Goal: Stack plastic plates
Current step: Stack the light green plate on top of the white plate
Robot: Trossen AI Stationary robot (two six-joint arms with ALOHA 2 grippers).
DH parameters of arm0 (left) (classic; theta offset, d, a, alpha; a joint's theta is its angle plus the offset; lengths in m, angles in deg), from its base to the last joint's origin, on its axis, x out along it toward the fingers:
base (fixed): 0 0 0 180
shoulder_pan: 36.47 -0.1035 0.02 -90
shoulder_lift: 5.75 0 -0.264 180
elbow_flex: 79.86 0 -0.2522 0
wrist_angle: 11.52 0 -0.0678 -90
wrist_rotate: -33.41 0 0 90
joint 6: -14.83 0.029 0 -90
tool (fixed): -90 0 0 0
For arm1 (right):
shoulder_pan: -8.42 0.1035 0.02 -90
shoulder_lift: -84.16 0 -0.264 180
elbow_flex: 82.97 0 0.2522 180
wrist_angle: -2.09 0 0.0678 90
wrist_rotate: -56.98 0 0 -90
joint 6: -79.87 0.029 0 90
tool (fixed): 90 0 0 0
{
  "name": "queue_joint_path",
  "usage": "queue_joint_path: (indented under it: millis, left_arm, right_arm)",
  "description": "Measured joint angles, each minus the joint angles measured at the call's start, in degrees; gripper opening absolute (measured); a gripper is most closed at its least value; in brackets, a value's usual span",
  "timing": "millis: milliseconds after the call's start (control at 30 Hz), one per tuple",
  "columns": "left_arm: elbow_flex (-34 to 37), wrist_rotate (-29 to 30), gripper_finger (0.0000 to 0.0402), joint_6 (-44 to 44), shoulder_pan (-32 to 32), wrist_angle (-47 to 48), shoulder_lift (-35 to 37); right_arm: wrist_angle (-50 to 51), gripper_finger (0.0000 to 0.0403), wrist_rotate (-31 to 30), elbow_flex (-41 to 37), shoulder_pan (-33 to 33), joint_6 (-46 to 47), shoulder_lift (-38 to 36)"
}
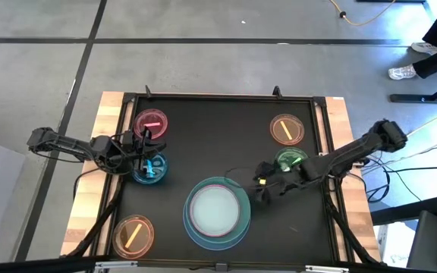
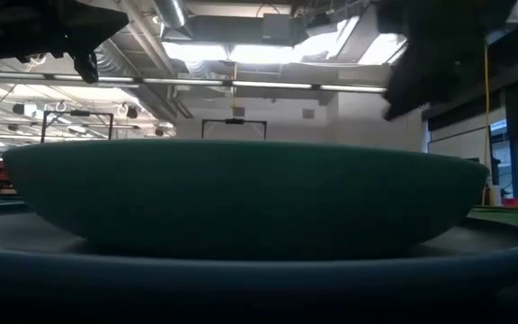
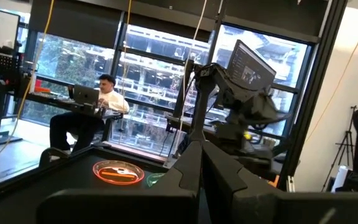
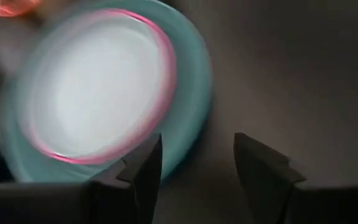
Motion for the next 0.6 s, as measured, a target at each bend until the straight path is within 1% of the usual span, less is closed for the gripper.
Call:
queue_joint_path:
  millis: [167, 267, 333, 600]
  left_arm:
    - [0.0, 0.0, 0.0007, -0.2, 0.0, 0.1, 0.0]
    - [0.0, 0.0, 0.0007, -0.2, 0.0, 0.0, 0.0]
    - [0.0, 0.0, 0.0007, -0.2, 0.0, 0.0, 0.0]
    - [0.0, 0.0, 0.0007, -0.2, 0.0, 0.1, 0.0]
  right_arm:
    - [16.1, 0.0183, -4.0, 0.0, 0.0, 4.9, -1.1]
    - [22.9, 0.0182, -6.2, -0.2, 0.0, 7.6, 0.0]
    - [24.2, 0.0182, -6.7, -1.2, 0.0, 8.3, 0.6]
    - [20.9, 0.0182, -6.1, -7.1, -0.1, 10.0, 3.7]
